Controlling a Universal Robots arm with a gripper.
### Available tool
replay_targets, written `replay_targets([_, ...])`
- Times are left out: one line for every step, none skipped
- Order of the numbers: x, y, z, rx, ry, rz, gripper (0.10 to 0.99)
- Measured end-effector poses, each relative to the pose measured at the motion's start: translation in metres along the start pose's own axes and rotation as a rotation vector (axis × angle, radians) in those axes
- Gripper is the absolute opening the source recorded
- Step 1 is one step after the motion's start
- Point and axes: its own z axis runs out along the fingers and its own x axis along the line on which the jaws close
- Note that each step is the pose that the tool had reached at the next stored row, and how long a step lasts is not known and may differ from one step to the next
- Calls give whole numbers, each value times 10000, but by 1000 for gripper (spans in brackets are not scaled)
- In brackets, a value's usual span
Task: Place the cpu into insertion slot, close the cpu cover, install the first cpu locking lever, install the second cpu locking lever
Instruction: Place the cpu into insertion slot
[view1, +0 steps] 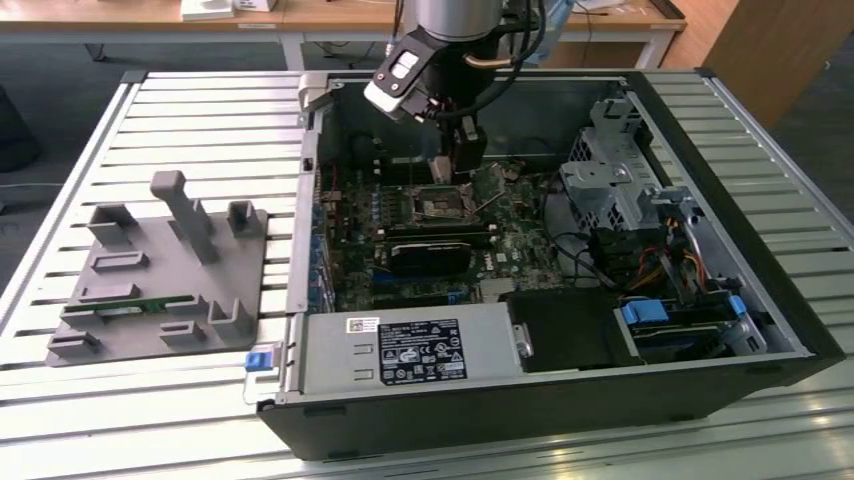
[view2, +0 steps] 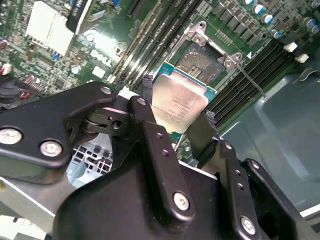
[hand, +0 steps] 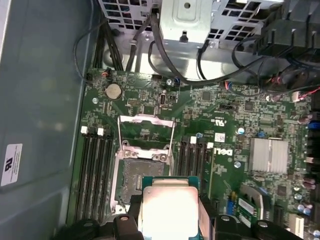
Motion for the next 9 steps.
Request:
replay_targets([14, 0, 18, 0, -3, 36, 529])
replay_targets([25, -1, 36, 1, -6, 79, 529])
replay_targets([36, -2, 55, 2, -9, 129, 529])
replay_targets([44, -3, 73, 2, -12, 175, 529])
replay_targets([52, -4, 90, 2, -17, 228, 529])
replay_targets([54, -4, 106, 2, -29, 355, 529])
replay_targets([54, -5, 121, 3, -44, 534, 529])
replay_targets([55, -7, 137, 3, -57, 700, 529])
replay_targets([60, -9, 153, 2, -63, 793, 529])
